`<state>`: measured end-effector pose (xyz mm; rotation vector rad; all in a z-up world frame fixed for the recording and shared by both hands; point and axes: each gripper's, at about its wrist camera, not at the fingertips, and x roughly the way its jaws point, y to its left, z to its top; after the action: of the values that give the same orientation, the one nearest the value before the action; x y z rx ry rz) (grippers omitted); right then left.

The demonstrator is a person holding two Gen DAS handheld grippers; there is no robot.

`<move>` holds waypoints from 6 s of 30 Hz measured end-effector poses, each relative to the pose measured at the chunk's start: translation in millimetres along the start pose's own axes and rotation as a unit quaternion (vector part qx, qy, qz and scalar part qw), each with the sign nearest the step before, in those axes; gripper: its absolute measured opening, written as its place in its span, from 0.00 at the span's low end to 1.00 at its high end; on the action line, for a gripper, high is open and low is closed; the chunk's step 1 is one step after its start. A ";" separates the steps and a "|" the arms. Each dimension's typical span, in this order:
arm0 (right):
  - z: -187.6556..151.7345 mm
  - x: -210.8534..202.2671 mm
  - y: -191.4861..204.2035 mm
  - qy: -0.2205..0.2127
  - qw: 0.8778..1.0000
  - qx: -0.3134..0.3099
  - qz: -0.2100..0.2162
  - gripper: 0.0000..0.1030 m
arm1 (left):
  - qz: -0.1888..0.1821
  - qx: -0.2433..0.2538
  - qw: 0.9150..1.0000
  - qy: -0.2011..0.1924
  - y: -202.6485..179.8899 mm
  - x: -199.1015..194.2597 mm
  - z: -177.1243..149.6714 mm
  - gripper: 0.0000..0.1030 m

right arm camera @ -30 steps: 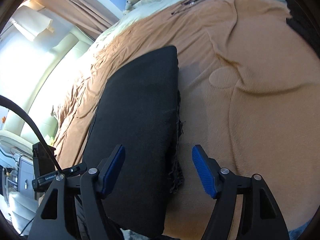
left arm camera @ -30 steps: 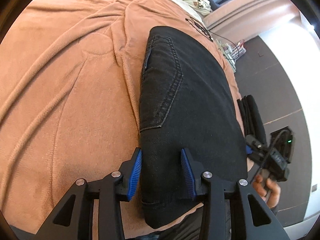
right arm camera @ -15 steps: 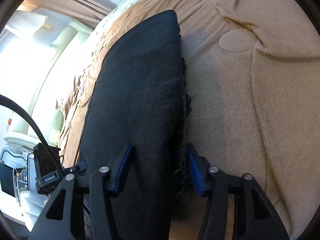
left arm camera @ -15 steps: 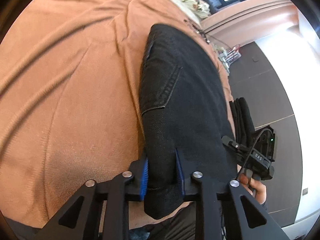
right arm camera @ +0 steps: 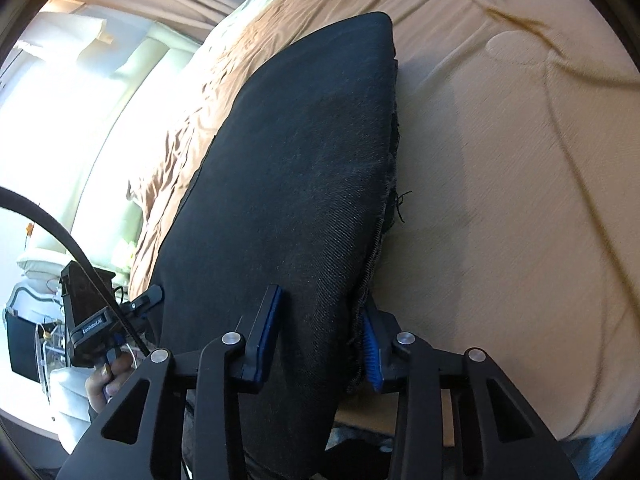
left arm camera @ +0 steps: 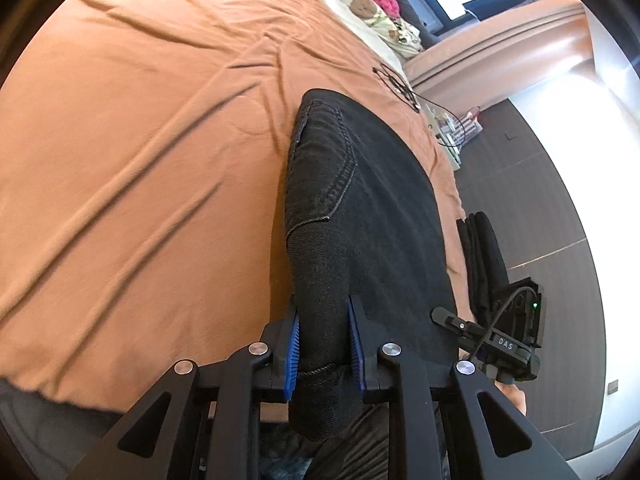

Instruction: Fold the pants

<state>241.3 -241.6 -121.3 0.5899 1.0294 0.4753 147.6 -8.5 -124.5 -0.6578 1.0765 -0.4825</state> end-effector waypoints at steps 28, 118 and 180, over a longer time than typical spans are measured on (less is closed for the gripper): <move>73.7 54.6 -39.0 0.002 0.997 0.050 0.053 0.47 | 0.011 0.008 0.999 0.038 18.5 31.7 55.8 0.51; 33.9 28.8 71.3 -0.104 0.961 -0.176 0.185 0.19 | -0.009 0.096 0.977 -0.191 -71.6 -184.4 30.7 0.25; 96.0 372.6 300.8 0.087 0.932 -0.277 0.218 0.19 | 0.140 -0.060 0.944 -0.292 290.5 -398.3 143.7 0.25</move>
<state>463.4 193.2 -129.0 0.2618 0.8712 1.1842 131.3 495.2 -25.9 -0.6844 0.6196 0.0353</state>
